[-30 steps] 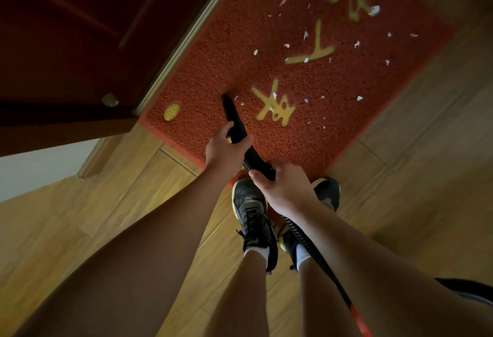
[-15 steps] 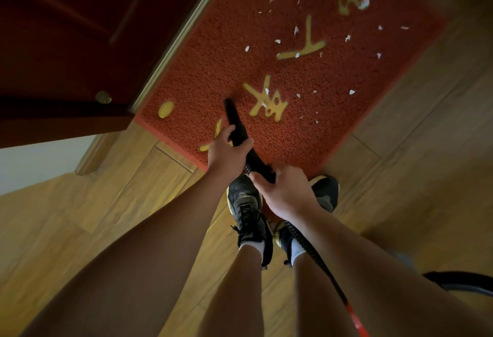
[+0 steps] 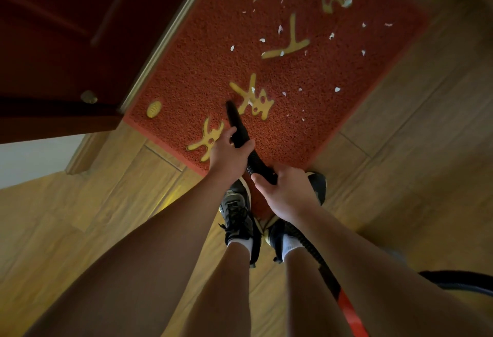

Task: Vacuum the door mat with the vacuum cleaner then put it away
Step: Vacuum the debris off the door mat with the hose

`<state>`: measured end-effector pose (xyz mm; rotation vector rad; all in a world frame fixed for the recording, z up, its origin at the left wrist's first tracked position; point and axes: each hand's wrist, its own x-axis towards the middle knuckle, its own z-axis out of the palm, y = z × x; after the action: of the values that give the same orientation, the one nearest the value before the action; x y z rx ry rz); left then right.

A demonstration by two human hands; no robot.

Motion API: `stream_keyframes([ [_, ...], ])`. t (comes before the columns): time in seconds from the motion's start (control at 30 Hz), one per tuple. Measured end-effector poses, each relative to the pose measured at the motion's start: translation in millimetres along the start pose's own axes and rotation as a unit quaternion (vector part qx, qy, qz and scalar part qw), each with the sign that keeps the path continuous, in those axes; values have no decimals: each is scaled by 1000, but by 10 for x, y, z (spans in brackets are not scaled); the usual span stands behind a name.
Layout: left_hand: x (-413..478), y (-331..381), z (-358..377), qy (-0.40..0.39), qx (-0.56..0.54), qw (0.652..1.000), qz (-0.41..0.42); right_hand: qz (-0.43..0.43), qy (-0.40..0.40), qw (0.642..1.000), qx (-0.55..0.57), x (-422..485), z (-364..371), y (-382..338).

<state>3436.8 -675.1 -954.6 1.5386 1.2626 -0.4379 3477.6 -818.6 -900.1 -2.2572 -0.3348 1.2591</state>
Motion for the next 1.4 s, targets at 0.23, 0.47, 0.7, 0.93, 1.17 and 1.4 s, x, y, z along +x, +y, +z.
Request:
stream_keyframes([
  [0.23, -79, 67, 174, -10, 13, 1000, -1, -7, 17, 1000, 8, -63, -121, 152],
  [0.47, -145, 109, 365, -17, 11, 1000, -4, 5, 11, 1000, 6, -121, -268, 301],
  [0.7, -104, 190, 523, -20, 16, 1000, 5, 18, 7, 1000, 12, -62, -405, 436],
  [0.93, -51, 287, 581, -19, 21, 1000, 12, 23, 2, 1000, 18, -1, -494, 447],
  [1.17, 33, 410, 556, -5, 23, 999, 22, 12, 8, 1000, 12, 138, -517, 422],
  [1.4, 109, 524, 573, -5, 47, 999, 17, 17, 7, 1000, 18, 239, -573, 411],
])
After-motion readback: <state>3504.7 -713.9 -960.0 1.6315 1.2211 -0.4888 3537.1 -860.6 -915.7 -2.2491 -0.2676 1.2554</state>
